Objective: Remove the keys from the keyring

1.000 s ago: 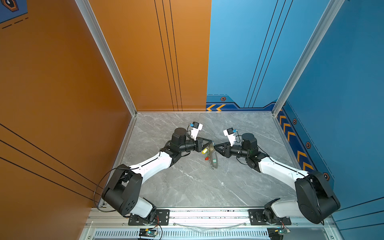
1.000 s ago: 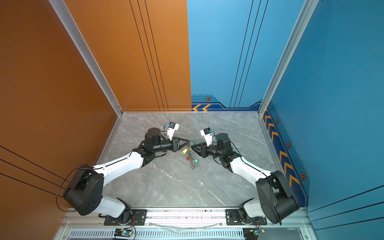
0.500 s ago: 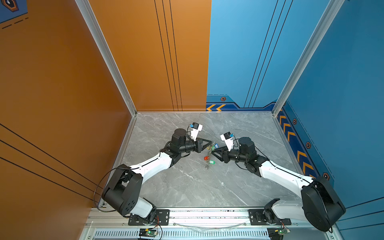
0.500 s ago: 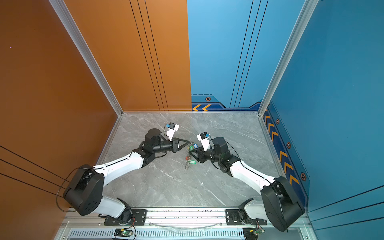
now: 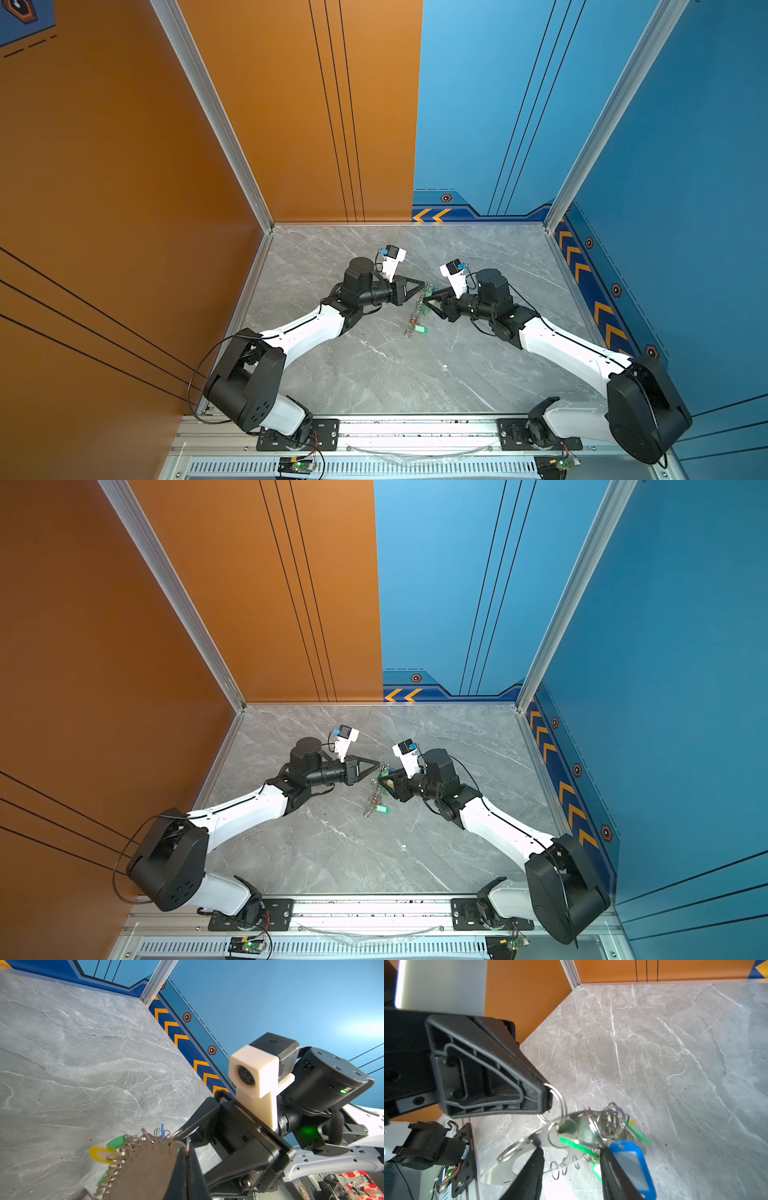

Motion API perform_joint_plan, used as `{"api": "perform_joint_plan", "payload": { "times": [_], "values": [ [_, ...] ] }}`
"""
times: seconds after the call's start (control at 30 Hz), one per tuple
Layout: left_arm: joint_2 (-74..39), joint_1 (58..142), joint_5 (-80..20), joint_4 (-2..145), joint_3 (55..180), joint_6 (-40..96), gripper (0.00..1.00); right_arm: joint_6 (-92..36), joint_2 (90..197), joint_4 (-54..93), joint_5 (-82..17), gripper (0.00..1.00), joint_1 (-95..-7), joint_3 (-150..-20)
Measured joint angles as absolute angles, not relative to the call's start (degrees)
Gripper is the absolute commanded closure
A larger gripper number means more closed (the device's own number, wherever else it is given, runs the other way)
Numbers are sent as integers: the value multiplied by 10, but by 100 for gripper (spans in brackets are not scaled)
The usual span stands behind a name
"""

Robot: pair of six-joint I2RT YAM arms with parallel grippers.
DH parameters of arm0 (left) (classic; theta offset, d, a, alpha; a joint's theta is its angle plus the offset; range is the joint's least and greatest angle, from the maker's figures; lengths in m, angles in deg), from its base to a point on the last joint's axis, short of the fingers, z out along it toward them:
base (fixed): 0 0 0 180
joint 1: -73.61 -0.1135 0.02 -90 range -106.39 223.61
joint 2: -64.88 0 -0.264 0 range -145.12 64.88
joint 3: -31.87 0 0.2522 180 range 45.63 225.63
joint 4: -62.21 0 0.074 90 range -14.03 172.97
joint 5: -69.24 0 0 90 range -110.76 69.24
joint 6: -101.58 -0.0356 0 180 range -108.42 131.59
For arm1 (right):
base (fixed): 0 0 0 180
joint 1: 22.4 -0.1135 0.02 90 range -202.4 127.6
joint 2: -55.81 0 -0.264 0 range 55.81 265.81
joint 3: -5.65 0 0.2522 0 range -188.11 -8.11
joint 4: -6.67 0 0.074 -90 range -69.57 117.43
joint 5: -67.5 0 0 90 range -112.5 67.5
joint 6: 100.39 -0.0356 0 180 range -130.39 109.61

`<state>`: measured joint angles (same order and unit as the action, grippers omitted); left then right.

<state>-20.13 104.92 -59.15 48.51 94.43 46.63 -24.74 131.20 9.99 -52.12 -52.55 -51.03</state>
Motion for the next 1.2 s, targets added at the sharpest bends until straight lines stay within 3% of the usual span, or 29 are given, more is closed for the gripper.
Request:
{"api": "perform_joint_plan", "payload": {
  "times": [0.3,0.67,1.2],
  "values": [
    [-201,1050,-591,485,944,471,100,-228,1322,117,-492,53,-532,-528],
    [-201,1052,-592,485,944,471,100,-204,1325,137,-475,64,-540,-548],
    [-201,1055,-592,483,944,472,100,-191,1308,141,-446,68,-542,-548]
  ]
}}
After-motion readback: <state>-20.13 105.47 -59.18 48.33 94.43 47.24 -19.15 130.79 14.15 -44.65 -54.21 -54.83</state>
